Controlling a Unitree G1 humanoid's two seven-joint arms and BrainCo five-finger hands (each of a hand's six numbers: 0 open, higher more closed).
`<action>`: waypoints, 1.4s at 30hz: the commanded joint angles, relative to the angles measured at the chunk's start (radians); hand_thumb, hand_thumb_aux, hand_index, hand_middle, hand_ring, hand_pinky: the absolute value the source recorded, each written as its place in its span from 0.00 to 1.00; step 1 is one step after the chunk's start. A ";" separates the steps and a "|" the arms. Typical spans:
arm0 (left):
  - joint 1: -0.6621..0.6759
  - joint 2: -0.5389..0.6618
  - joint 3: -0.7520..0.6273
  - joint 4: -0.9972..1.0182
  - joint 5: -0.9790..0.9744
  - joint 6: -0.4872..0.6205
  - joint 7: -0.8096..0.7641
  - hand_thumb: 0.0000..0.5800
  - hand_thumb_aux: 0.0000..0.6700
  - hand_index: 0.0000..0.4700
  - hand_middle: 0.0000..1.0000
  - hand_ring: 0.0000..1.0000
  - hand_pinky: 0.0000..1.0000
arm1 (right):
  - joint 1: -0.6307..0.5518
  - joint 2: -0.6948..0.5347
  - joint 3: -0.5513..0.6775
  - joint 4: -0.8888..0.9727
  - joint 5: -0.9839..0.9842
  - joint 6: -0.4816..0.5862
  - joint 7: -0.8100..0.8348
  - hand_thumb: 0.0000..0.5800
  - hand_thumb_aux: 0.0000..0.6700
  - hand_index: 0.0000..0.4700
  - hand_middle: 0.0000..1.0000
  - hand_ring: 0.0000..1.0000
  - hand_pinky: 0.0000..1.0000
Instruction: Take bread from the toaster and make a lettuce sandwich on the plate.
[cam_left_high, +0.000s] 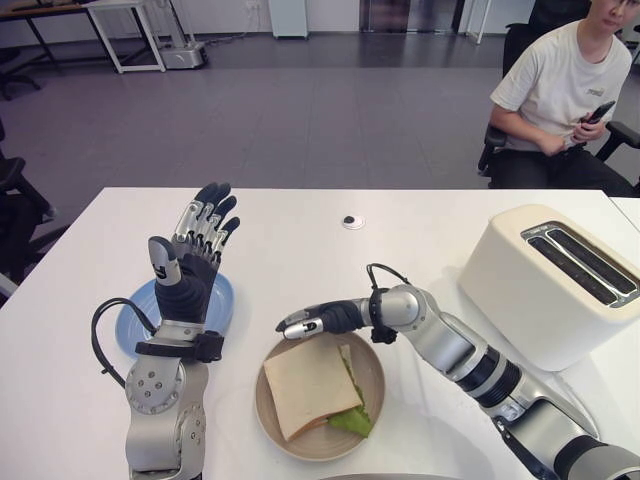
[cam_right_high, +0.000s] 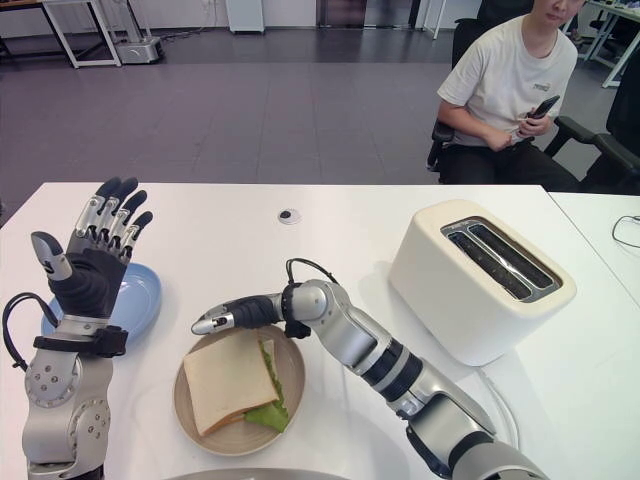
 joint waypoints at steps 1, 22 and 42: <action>-0.001 0.012 0.006 0.001 -0.001 0.008 0.001 0.00 0.00 0.00 0.00 0.00 0.00 | -0.031 0.015 -0.051 -0.001 -0.005 -0.018 -0.015 0.00 0.00 0.00 0.00 0.00 0.00; 0.463 0.732 0.211 -0.035 -0.205 0.106 -0.981 1.00 1.00 1.00 0.69 0.69 0.69 | 0.847 -0.593 -0.630 -0.575 0.545 -0.113 0.505 1.00 1.00 1.00 1.00 1.00 1.00; 0.506 0.755 -0.155 0.077 0.457 -0.175 -0.892 1.00 1.00 1.00 0.71 0.71 0.71 | 0.574 -0.242 -0.014 -0.289 -0.037 -0.237 0.241 1.00 1.00 1.00 1.00 1.00 1.00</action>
